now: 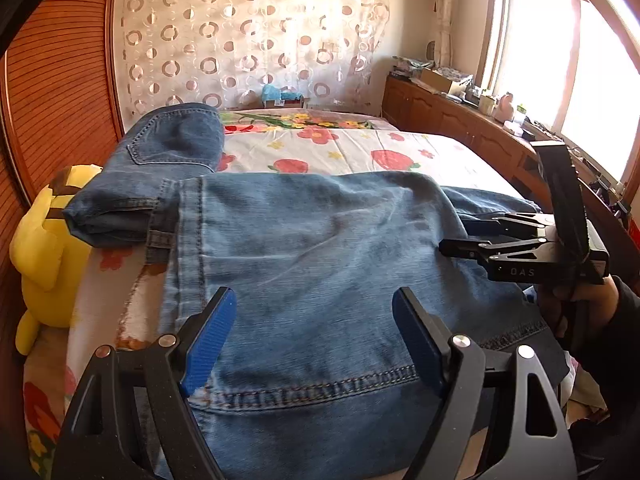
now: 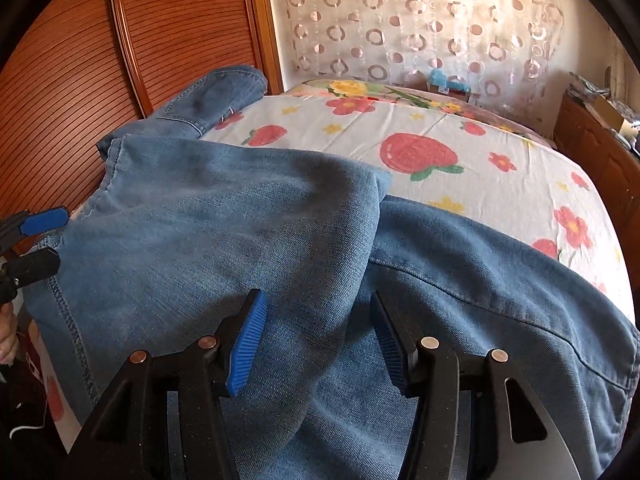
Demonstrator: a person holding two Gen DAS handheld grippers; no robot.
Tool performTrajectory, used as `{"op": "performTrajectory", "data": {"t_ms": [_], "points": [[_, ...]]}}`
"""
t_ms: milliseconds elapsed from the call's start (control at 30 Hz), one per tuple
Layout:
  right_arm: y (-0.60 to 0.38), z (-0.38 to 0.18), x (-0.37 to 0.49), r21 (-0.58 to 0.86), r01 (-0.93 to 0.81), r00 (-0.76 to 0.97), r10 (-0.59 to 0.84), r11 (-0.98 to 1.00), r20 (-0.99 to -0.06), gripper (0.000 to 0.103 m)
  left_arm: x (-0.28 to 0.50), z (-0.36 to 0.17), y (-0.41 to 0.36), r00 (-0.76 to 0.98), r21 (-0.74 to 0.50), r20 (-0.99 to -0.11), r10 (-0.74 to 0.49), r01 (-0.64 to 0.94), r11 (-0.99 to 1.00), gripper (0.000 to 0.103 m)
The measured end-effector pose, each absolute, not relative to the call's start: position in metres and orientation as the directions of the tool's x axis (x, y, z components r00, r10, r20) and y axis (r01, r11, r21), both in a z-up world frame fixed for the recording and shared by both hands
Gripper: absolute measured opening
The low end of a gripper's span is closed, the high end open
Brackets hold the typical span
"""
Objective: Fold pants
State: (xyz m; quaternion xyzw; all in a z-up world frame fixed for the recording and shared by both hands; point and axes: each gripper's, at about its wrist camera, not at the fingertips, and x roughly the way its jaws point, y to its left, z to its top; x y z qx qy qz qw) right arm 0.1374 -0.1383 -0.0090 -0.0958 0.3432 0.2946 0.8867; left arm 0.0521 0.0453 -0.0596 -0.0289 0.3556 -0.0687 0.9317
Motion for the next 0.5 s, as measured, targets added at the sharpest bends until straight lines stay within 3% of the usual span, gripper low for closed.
{"op": "performTrajectory", "data": {"t_ms": [500], "points": [[-0.14,-0.012,0.135,0.006,-0.585,0.596,0.435,0.811,-0.675,0.061,0.052,-0.056,0.023,0.732,-0.114,-0.654,-0.19,0.153,0.982,0.081]]}}
